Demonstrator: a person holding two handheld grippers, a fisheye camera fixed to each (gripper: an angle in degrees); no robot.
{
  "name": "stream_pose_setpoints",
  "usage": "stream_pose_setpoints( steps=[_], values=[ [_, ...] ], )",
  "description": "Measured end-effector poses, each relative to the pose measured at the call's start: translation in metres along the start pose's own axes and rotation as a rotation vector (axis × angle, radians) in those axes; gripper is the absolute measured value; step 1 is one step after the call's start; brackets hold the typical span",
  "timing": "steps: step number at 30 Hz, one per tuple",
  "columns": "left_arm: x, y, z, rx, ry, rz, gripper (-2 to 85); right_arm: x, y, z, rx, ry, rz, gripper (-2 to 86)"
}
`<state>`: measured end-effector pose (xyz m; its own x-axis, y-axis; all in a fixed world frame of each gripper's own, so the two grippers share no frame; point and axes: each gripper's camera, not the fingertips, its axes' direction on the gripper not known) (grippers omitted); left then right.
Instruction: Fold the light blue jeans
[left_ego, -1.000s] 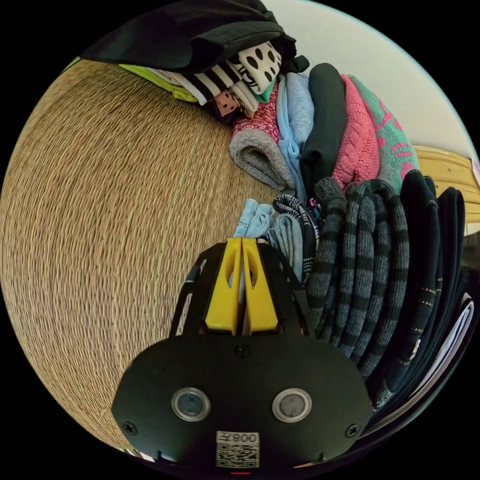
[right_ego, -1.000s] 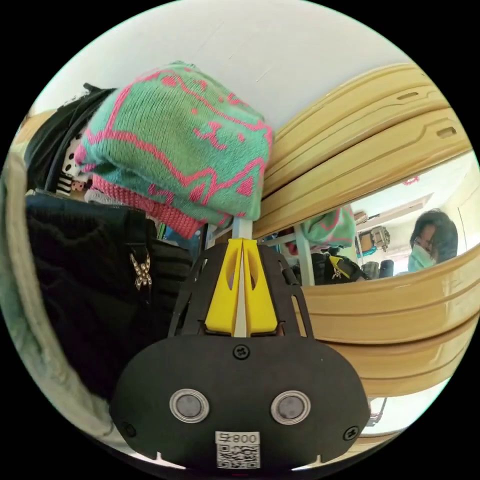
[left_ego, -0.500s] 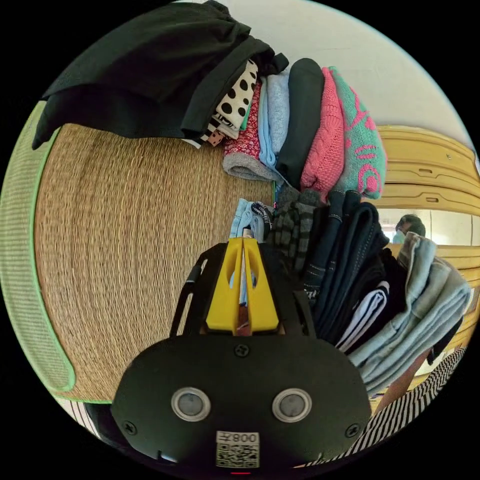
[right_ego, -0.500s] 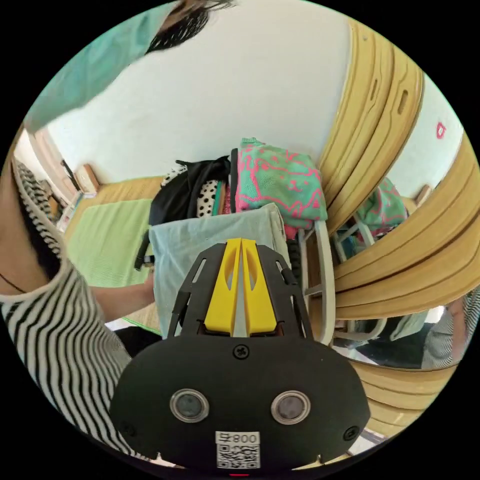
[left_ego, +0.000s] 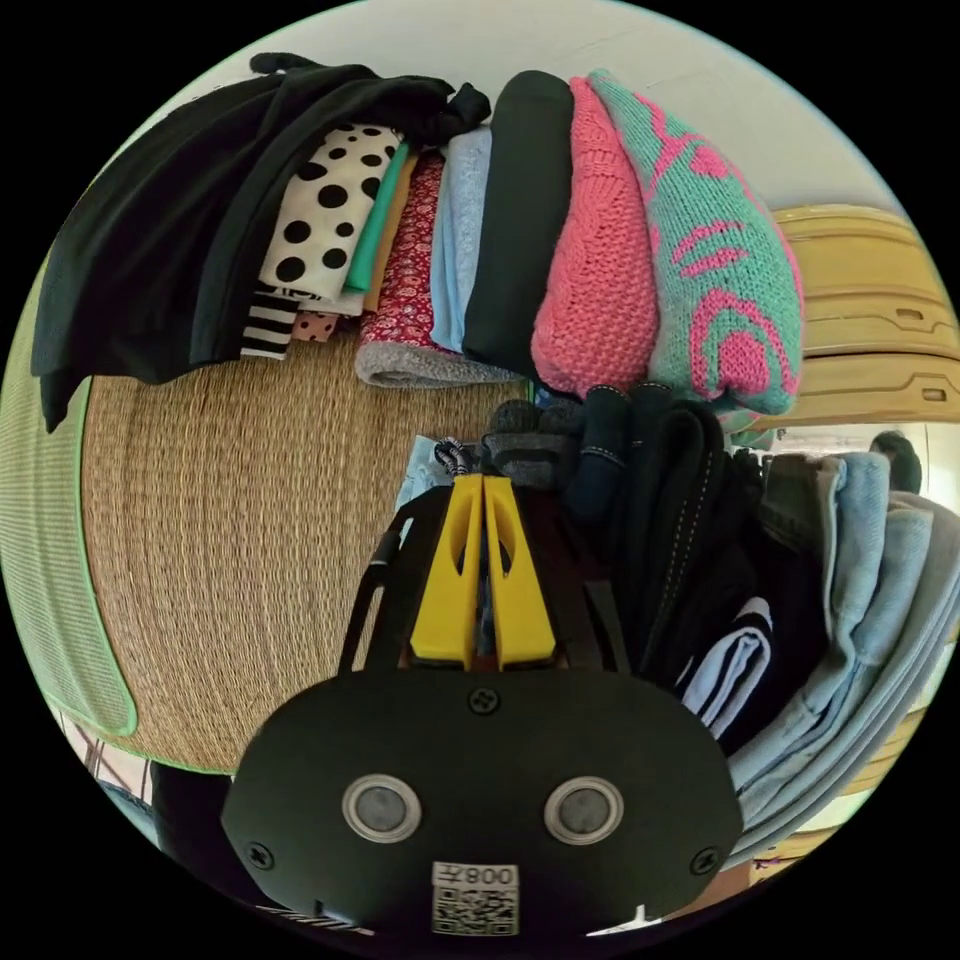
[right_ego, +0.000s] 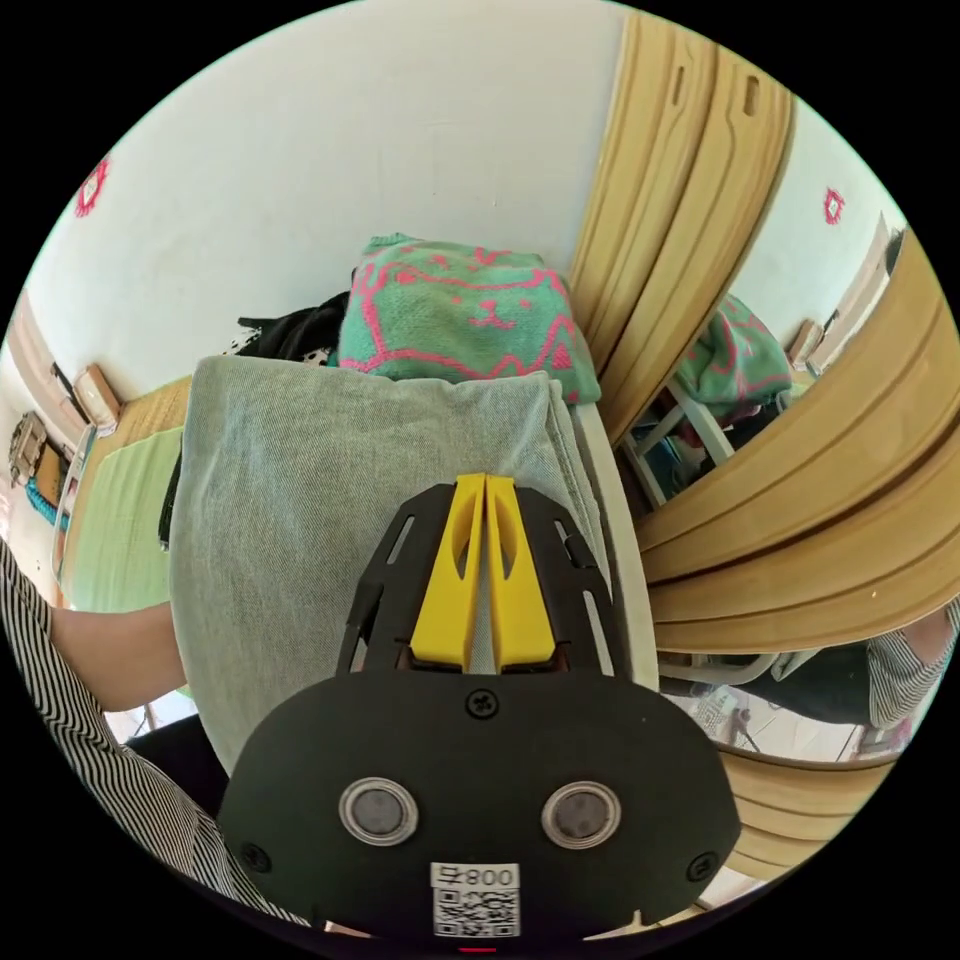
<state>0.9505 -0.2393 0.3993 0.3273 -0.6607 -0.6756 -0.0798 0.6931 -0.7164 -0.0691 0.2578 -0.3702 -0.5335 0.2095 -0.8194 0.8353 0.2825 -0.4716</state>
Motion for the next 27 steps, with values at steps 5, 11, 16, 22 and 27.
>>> stream_pose_setpoints(
  steps=[5, 11, 16, 22, 27],
  values=[
    [0.017, 0.003, -0.003, -0.012, 0.041, -0.013, -0.1, 0.021, 0.003, 0.023, 0.046, 0.062, 0.053, 0.1],
    [-0.008, 0.032, -0.039, -0.038, 0.292, -0.059, -0.1, 0.027, 0.021, 0.023, 0.09, 0.052, 0.095, 0.0],
    [-0.018, 0.071, -0.073, -0.093, 0.282, -0.04, -0.1, 0.032, 0.033, 0.013, 0.106, 0.007, 0.158, -0.1],
    [0.003, 0.11, -0.088, -0.207, 0.274, 0.09, -0.1, 0.01, 0.054, -0.005, 0.165, -0.012, 0.189, -0.2],
    [0.012, 0.13, -0.117, -0.225, 0.274, 0.162, -0.1, 0.02, 0.054, 0.021, 0.164, -0.059, 0.232, -0.2]
  ],
)
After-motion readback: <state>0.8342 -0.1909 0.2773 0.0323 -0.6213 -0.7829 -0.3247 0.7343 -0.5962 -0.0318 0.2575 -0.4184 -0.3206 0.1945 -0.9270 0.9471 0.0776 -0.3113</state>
